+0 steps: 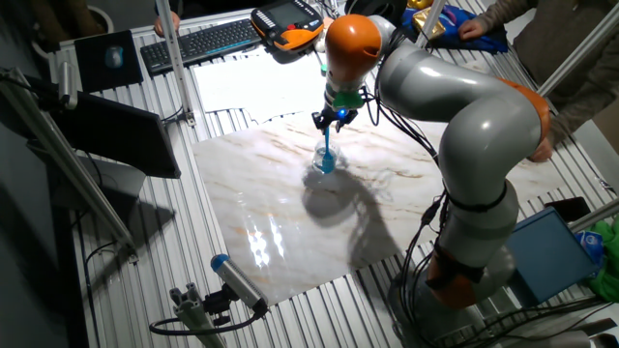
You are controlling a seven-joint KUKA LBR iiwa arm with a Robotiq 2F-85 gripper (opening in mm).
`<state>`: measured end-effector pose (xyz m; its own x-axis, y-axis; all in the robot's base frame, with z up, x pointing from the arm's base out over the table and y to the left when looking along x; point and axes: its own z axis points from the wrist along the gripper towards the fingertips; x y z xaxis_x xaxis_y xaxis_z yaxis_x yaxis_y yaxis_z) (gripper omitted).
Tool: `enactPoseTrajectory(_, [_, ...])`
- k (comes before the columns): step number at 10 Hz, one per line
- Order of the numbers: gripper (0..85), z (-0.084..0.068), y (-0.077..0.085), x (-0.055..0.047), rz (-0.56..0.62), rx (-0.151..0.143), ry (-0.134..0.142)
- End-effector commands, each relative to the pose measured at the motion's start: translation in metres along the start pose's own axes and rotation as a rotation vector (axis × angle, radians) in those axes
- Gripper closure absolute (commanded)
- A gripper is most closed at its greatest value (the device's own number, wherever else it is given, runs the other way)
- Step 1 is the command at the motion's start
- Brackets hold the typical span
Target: Stir the beaker with a glass rod
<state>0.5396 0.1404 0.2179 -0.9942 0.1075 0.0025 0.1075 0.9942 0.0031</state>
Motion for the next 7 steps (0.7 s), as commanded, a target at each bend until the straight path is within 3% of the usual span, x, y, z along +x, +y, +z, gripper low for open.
enactPoseTrajectory(1, [51.0, -0.002, 0.001, 0.001, -0.002, 0.005, 0.002])
enactPoseTrajectory(2, [68.0, -0.006, 0.003, 0.003, -0.015, 0.019, 0.003])
enactPoseTrajectory(3, [85.0, -0.009, 0.002, 0.005, -0.041, 0.011, 0.017])
enactPoseTrajectory(4, [85.0, -0.011, 0.003, 0.008, -0.067, -0.023, 0.038])
enactPoseTrajectory(5, [85.0, -0.013, 0.003, 0.012, -0.107, -0.023, 0.053])
enactPoseTrajectory(7, [85.0, -0.015, 0.003, 0.016, -0.171, -0.009, 0.050])
